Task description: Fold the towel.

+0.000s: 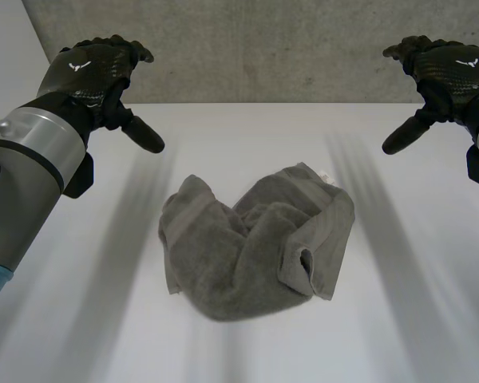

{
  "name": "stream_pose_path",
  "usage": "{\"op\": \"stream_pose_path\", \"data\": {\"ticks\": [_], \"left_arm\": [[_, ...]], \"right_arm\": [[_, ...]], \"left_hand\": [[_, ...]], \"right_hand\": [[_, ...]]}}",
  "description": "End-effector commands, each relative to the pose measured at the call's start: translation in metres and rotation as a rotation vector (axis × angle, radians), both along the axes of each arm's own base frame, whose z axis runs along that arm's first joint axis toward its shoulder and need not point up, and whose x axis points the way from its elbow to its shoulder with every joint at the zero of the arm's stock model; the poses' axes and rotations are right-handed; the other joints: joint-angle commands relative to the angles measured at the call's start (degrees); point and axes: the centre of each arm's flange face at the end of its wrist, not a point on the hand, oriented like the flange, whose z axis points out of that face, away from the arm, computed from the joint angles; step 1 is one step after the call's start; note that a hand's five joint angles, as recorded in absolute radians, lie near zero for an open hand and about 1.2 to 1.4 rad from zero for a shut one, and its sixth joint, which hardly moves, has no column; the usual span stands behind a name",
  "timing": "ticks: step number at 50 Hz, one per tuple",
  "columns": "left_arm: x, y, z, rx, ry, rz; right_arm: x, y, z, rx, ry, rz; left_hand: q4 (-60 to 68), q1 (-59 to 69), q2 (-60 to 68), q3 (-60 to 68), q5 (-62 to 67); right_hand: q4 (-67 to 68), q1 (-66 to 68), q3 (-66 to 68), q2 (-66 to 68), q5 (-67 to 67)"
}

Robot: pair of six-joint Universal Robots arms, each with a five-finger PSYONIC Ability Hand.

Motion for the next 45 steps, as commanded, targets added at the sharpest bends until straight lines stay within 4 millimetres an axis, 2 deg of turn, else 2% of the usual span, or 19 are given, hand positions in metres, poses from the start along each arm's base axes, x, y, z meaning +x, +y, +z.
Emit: {"op": "stream_pose_path", "data": {"ticks": [1, 13, 15, 16, 18, 19, 21, 24, 26, 32, 34, 38, 40, 43, 45], "left_arm": [[0.0, 0.0, -0.002, 0.006, -0.003, 0.0], [-0.002, 0.002, -0.013, 0.039, -0.032, -0.009], [-0.001, 0.006, -0.03, 0.094, -0.062, -0.014], [-0.001, 0.006, -0.03, 0.094, -0.062, -0.014], [0.002, 0.013, -0.051, 0.159, -0.095, -0.017], [0.002, 0.013, -0.051, 0.16, -0.095, -0.017], [0.003, 0.021, -0.075, 0.229, -0.134, -0.025], [0.003, 0.027, -0.087, 0.266, -0.154, -0.035], [-0.003, 0.04, -0.108, 0.317, -0.19, -0.068], [-0.014, 0.056, -0.129, 0.33, -0.212, -0.122], [-0.02, 0.061, -0.143, 0.326, -0.215, -0.143], [-0.026, 0.064, -0.155, 0.318, -0.221, -0.152], [-0.033, 0.068, -0.166, 0.324, -0.239, -0.153], [-0.035, 0.069, -0.171, 0.329, -0.249, -0.147], [-0.037, 0.065, -0.183, 0.344, -0.271, -0.12]], "right_arm": [[0.001, 0.001, 0.0, 0.002, 0.0, 0.002], [0.005, 0.005, -0.008, 0.026, 0.045, 0.033], [0.009, 0.013, -0.021, 0.075, 0.118, 0.1], [0.009, 0.013, -0.021, 0.075, 0.118, 0.101], [0.013, 0.025, -0.04, 0.142, 0.201, 0.178], [0.013, 0.025, -0.04, 0.143, 0.202, 0.179], [0.021, 0.041, -0.06, 0.188, 0.275, 0.251], [0.025, 0.05, -0.069, 0.199, 0.308, 0.285], [0.033, 0.061, -0.083, 0.192, 0.352, 0.336], [0.047, 0.069, -0.103, 0.117, 0.366, 0.386], [0.054, 0.071, -0.116, 0.059, 0.366, 0.403], [0.064, 0.074, -0.13, 0.023, 0.365, 0.431], [0.074, 0.077, -0.143, 0.018, 0.368, 0.465], [0.078, 0.078, -0.148, 0.02, 0.369, 0.478], [0.083, 0.08, -0.159, 0.042, 0.377, 0.502]], "left_hand": [[-2.69, -5.57, -3.59, -2.2, -2.89], [-2.69, -5.4, -3.42, -2.2, -2.89], [-2.69, -5.4, -3.42, -2.2, -2.89], [-2.69, -5.4, -3.42, -2.2, -2.89], [-2.69, -5.4, -3.42, -2.2, -2.89], [-2.69, -5.4, -3.42, -2.2, -2.89], [-2.69, -5.4, -3.42, -2.2, -2.89], [-2.69, -5.57, -3.59, -2.2, -2.89], [-2.69, -5.57, -3.58, -2.2, -2.89], [-2.69, -5.57, -3.59, -2.2, -2.89], [-2.69, -5.57, -3.59, -2.2, -2.89], [-2.69, -5.57, -3.59, -2.2, -2.89], [-2.69, -5.57, -3.59, -2.2, -2.89], [-2.69, -5.57, -3.59, -2.2, -2.89], [-2.69, -4.74, -2.75, -2.2, -2.69]], "right_hand": [[1.59, -5.66, 0.86, -4.86, -3.41], [1.59, -5.66, 0.86, -4.86, -3.41], [1.59, -5.66, 0.86, -4.86, -3.41], [1.59, -5.66, 0.86, -4.86, -3.41], [1.59, -5.66, 0.86, -4.86, -3.41], [1.59, -5.66, 0.86, -4.86, -3.41], [1.59, -4.83, 0.86, -4.03, -3.41], [1.59, -4.49, 0.86, -3.69, -3.41], [1.59, -4.32, 0.86, -3.53, -3.41], [1.59, -3.31, 0.86, -2.52, -3.41], [1.59, 2.71, 0.86, 3.5, -3.41], [1.59, 9.98, 0.86, 10.77, 2.23], [1.59, 18.0, 0.86, 18.8, 10.26], [1.59, 23.43, 0.86, 24.23, 15.69], [1.59, 33.97, 0.86, 34.77, 26.22]]}}
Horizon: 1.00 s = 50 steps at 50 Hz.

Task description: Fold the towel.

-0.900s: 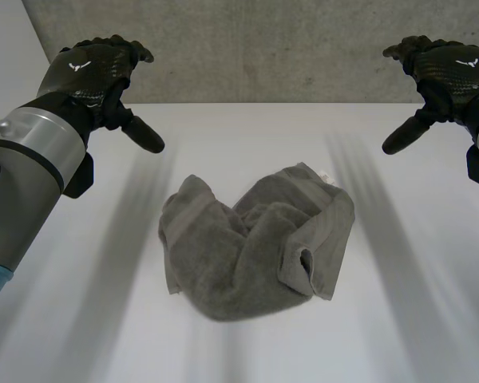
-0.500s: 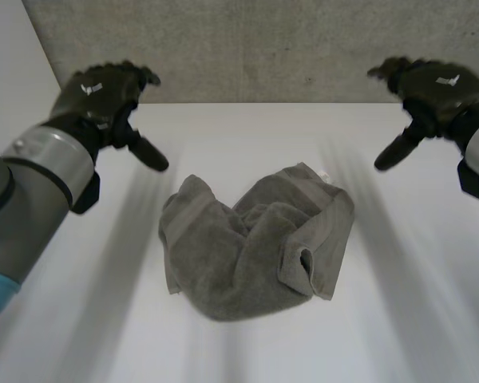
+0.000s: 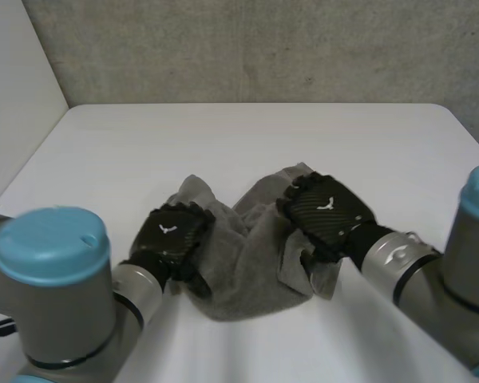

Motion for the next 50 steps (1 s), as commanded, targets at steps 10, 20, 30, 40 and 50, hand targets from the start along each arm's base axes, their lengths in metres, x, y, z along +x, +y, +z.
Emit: {"op": "stream_pose_path", "data": {"ticks": [10, 20, 30, 40, 50], "left_arm": [[-0.017, -0.014, -0.014, -0.081, -0.114, 0.013], [-0.002, -0.015, 0.143, -0.439, 0.084, 0.035], [0.012, 0.006, 0.174, -0.454, 0.136, -0.04], [-0.001, -0.002, 0.084, -0.102, 0.144, -0.017], [-0.015, 0.009, 0.03, 0.034, 0.116, 0.028]], "right_arm": [[0.025, -0.012, 0.025, -0.101, -0.069, 0.045], [0.011, 0.007, 0.161, -0.295, -0.246, 0.053], [-0.016, -0.015, 0.176, -0.202, -0.237, -0.014], [0.015, -0.059, 0.107, 0.026, -0.255, -0.155], [0.029, -0.075, 0.086, 0.003, -0.301, -0.232]], "left_hand": [[-2.69, 65.05, 67.26, -2.2, 67.11], [-2.69, 65.05, 67.26, -2.2, 67.11], [-2.69, 53.42, 55.62, -2.2, 55.47], [-2.69, -4.9, -2.7, -2.2, -2.85], [-2.69, -4.9, -2.7, -2.2, -2.85]], "right_hand": [[1.59, 54.76, 0.86, 54.71, 54.23], [1.59, 54.76, 0.86, 54.71, 54.23], [1.59, 54.76, 0.86, 54.71, 54.23], [1.59, 54.76, 0.86, 54.71, 54.23], [1.59, 54.76, 0.86, 54.71, 54.23]]}}
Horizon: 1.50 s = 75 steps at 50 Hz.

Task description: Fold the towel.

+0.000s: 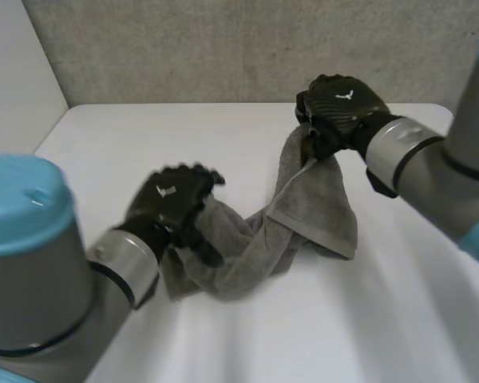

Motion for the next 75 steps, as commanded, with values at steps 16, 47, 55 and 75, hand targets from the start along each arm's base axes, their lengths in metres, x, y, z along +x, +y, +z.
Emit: {"op": "stream_pose_path", "data": {"ticks": [16, 47, 55, 75], "left_arm": [[-0.029, -0.005, -0.09, -0.008, -0.071, 0.148], [0.013, -0.022, 0.015, -0.156, -0.129, -0.013], [0.018, -0.002, 0.007, 0.008, -0.33, -0.265], [-0.019, -0.11, 0.161, -1.005, 0.075, 0.001]], "right_arm": [[0.001, -0.031, -0.02, 0.042, -0.176, -0.147], [-0.074, 0.024, -0.017, 0.121, 0.44, 0.159], [-0.076, 0.028, -0.01, 0.05, 0.589, 0.243], [-0.047, -0.037, 0.156, -0.87, -0.033, -0.288]], "left_hand": [[-2.69, -5.23, -3.46, -2.2, -2.82], [-2.69, 64.73, 66.49, -2.2, 67.13], [-2.69, 59.05, 60.82, -2.2, 61.46], [-2.69, 47.42, 49.19, -2.2, 49.83]], "right_hand": [[1.59, 5.73, 0.85, 4.57, 4.11], [1.59, 5.73, 0.85, 4.57, 4.11], [1.59, 5.73, 0.85, 4.57, 4.11], [1.59, 5.73, 0.85, 4.57, 4.11]]}}
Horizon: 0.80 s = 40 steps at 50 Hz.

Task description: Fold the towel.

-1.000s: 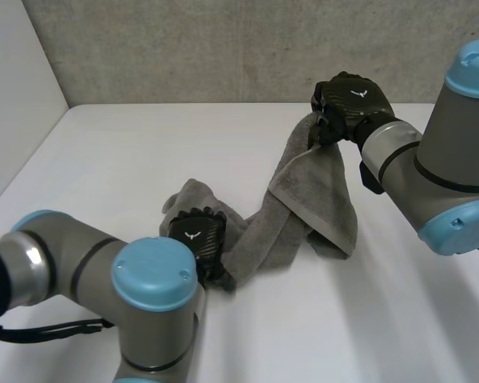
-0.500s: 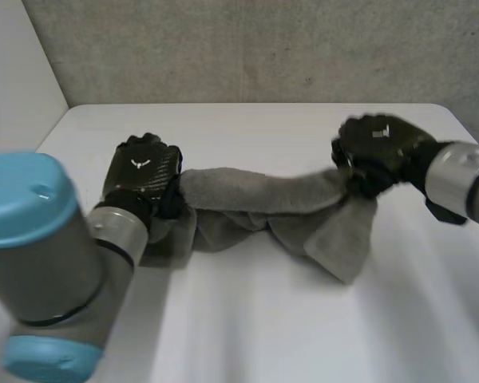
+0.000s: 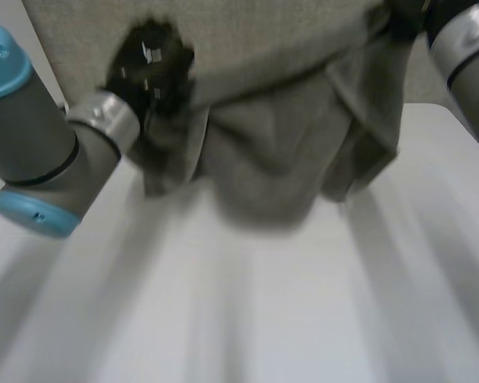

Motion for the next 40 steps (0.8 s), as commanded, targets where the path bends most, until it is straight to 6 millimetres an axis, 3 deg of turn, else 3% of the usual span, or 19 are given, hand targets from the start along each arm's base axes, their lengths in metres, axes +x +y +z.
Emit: {"op": "stream_pose_path", "data": {"ticks": [1, 6, 8, 9, 11, 12, 14, 16, 20, 22, 23, 25, 26, 28, 31, 33, 40], "left_arm": [[0.003, 0.029, 0.085, -0.345, 0.247, -0.053], [0.012, 0.039, 0.083, -0.294, 0.292, -0.081], [0.013, 0.041, 0.065, -0.233, 0.278, -0.085], [0.013, 0.041, 0.065, -0.233, 0.278, -0.085], [0.016, 0.041, 0.043, -0.167, 0.241, -0.07], [0.016, 0.041, 0.043, -0.167, 0.241, -0.07], [0.018, 0.041, 0.032, -0.133, 0.224, -0.063], [0.022, 0.042, 0.01, -0.055, 0.184, -0.047], [0.032, 0.038, -0.012, 0.027, 0.141, -0.023], [0.035, 0.041, -0.033, 0.117, 0.101, -0.022], [0.035, 0.041, -0.033, 0.117, 0.101, -0.022], [0.034, 0.048, -0.054, 0.209, 0.07, -0.02], [0.034, 0.048, -0.054, 0.209, 0.069, -0.02], [0.033, 0.057, -0.076, 0.303, 0.042, -0.028], [0.03, 0.064, -0.085, 0.343, 0.036, -0.043], [0.019, 0.081, -0.1, 0.407, 0.034, -0.09], [0.01, 0.1, -0.119, 0.491, 0.033, -0.122]], "right_arm": [[-0.012, 0.043, 0.064, -0.2, -0.198, 0.058], [-0.007, 0.05, 0.04, -0.105, -0.126, 0.133], [-0.004, 0.056, 0.022, -0.014, -0.07, 0.174], [-0.004, 0.056, 0.021, -0.013, -0.07, 0.174], [-0.003, 0.06, 0.001, 0.088, -0.026, 0.208], [-0.003, 0.06, 0.001, 0.088, -0.026, 0.208], [-0.003, 0.063, -0.022, 0.197, 0.009, 0.223], [-0.003, 0.064, -0.034, 0.245, 0.022, 0.224], [-0.006, 0.067, -0.054, 0.317, 0.051, 0.216], [-0.007, 0.07, -0.072, 0.369, 0.076, 0.211], [-0.007, 0.07, -0.072, 0.369, 0.076, 0.211], [-0.004, 0.078, -0.087, 0.416, 0.09, 0.222], [-0.004, 0.078, -0.087, 0.416, 0.09, 0.222], [0.0, 0.086, -0.096, 0.453, 0.09, 0.239], [0.005, 0.093, -0.099, 0.459, 0.1, 0.254], [0.016, 0.108, -0.101, 0.465, 0.114, 0.296], [0.025, 0.122, -0.092, 0.44, 0.109, 0.324]], "left_hand": [[-2.68, -0.46, -0.19, -2.2, -0.76], [-2.68, -0.63, -0.36, -2.2, -0.93], [-2.68, -0.79, -0.52, -2.2, -1.1], [-2.68, -0.79, -0.52, -2.2, -1.1], [-2.68, -1.97, -1.7, -2.2, -2.27], [-2.68, -1.97, -1.7, -2.2, -2.28], [-2.68, -2.14, -1.87, -2.2, -2.44], [-2.68, -3.31, -3.04, -2.2, -3.61], [-2.68, -17.45, -17.18, -2.2, -17.75], [-2.68, -41.55, -41.28, -2.2, -41.85], [-2.68, -41.67, -41.4, -2.2, -41.97], [-2.68, -52.92, -52.65, -2.2, -53.22], [-2.68, -52.94, -52.67, -2.2, -53.24], [-2.68, -52.94, -52.67, -2.2, -53.24], [-2.68, -52.94, -52.67, -2.2, -53.24], [-2.68, -53.11, -52.84, -2.2, -53.41], [-2.68, -53.11, -52.84, -2.2, -53.41]], "right_hand": [[1.59, 5.46, 0.85, 4.06, 3.91], [1.59, 5.46, 0.85, 4.06, 3.91], [1.59, 5.46, 0.85, 4.06, 3.91], [1.59, 5.46, 0.85, 4.06, 3.91], [1.59, 5.46, 0.85, 4.06, 3.91], [1.59, 5.46, 0.85, 4.06, 3.91], [1.59, 5.46, 0.85, 4.06, 3.91], [1.59, 5.46, 0.85, 4.06, 3.91], [1.59, 5.46, 0.85, 4.06, 3.91], [1.59, 5.46, 0.85, 4.06, 3.91], [1.59, 5.46, 0.85, 4.06, 3.91], [1.59, 5.46, 0.85, 4.06, 3.91], [1.59, 5.46, 0.85, 4.06, 3.91], [1.59, 5.46, 0.85, 4.06, 3.91], [1.59, 5.46, 0.85, 4.06, 3.91], [1.59, 5.46, 0.85, 4.06, 3.91], [1.59, 5.46, 0.85, 4.06, 3.91]]}}
